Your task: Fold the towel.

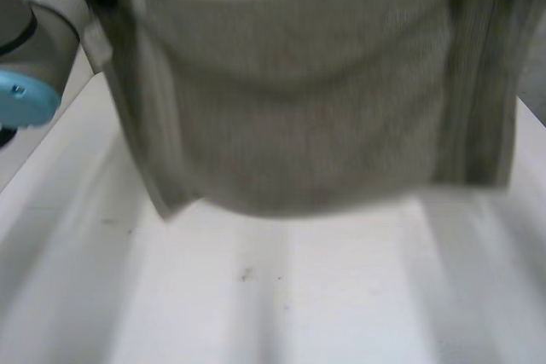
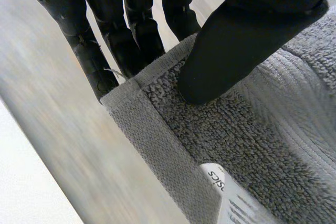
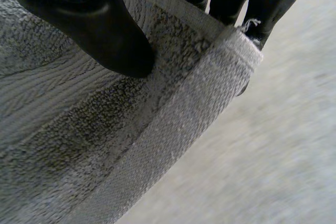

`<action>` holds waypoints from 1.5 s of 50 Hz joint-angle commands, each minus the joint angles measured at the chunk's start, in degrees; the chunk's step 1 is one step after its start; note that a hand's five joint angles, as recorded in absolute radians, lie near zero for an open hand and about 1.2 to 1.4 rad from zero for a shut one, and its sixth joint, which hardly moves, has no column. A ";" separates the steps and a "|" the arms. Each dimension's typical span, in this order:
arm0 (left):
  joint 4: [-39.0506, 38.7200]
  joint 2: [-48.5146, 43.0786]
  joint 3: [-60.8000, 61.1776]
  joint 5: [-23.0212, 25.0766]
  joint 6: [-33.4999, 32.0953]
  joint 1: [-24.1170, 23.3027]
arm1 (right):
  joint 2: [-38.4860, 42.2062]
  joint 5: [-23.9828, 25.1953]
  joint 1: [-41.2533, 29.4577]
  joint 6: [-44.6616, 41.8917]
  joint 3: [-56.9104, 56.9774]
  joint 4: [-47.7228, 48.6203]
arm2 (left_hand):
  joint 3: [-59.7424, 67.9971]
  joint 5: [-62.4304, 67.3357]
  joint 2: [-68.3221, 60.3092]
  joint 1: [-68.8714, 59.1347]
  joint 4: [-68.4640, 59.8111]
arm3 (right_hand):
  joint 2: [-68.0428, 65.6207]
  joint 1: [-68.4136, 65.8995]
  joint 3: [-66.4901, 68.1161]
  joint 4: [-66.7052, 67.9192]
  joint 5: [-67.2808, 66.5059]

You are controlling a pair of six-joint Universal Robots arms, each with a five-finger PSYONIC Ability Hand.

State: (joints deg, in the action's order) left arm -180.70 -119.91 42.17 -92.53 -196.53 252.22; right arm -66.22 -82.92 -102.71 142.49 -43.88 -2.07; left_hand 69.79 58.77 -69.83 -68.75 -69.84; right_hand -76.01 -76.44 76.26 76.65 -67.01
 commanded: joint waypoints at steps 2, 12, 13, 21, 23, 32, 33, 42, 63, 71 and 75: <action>-16.35 2.84 7.81 -2.30 5.53 0.46 | -3.12 0.04 0.41 6.22 -10.76 5.51 | 10.21 11.23 -10.17 -11.25 -10.16 | -3.99 -3.56 3.74 3.35 -2.99; -16.18 4.07 28.76 -1.33 5.63 1.43 | -3.39 3.02 0.40 5.17 -27.45 -7.95 | 10.21 11.23 -10.17 -11.25 -10.16 | -3.99 -3.56 3.74 3.35 -2.99; -16.09 4.68 32.58 -0.64 5.63 1.69 | -3.56 4.86 0.49 4.55 -31.23 -7.86 | 10.21 11.23 -10.17 -11.25 -10.16 | -3.99 -3.56 3.74 3.35 -2.99; -15.91 11.78 52.36 1.22 5.28 2.84 | -9.00 11.02 4.96 -2.73 -46.53 -8.65 | 10.21 11.23 -10.17 -11.25 -10.16 | -3.99 -3.56 3.74 3.35 -2.99; -15.48 13.89 55.70 1.13 5.19 3.01 | -10.67 11.11 6.11 -4.31 -49.08 -8.92 | 10.21 11.23 -10.17 -11.25 -10.16 | -3.99 -3.56 3.74 3.35 -2.99; -7.23 35.23 74.87 1.48 3.09 4.33 | -29.46 11.38 16.47 -17.49 -61.23 -16.89 | 10.21 11.23 -10.17 -11.25 -10.16 | -3.99 -3.56 3.74 3.35 -2.99; -7.21 35.27 74.90 1.48 3.08 4.33 | -29.49 11.38 16.49 -17.51 -61.24 -16.92 | 10.21 11.23 -10.17 -11.25 -10.16 | -3.99 -3.56 3.74 3.35 -2.99; -2.55 46.34 81.49 7.71 0.18 4.77 | -36.26 19.45 19.74 -20.50 -59.31 -23.68 | 10.21 11.23 -10.17 -11.25 -10.16 | -3.99 -3.56 3.74 3.35 -2.99; -13.80 2.75 46.60 8.95 0.27 4.95 | 3.09 4.44 7.62 -15.05 -31.73 -12.72 | 10.21 11.23 -10.17 -11.25 -10.16 | -3.99 -3.56 3.74 3.35 -2.99; -13.54 -12.10 29.63 7.28 0.18 3.45 | 13.12 1.89 6.56 -13.38 -23.02 -3.49 | 10.21 11.23 -10.17 -11.25 -10.16 | -3.99 -3.56 3.74 3.35 -2.99; -13.19 -17.19 23.06 5.18 0.18 3.45 | 17.34 -0.30 6.03 -13.56 -19.15 -1.10 | 10.21 11.23 -10.17 -11.25 -10.16 | -3.99 -3.56 3.74 3.35 -2.99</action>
State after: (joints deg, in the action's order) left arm -194.36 -131.36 72.68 -85.16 -196.30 255.70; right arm -53.49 -81.18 -96.14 128.86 -67.32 -6.65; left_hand 69.81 59.03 -69.84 -68.79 -69.84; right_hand -76.01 -76.46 76.43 76.65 -67.28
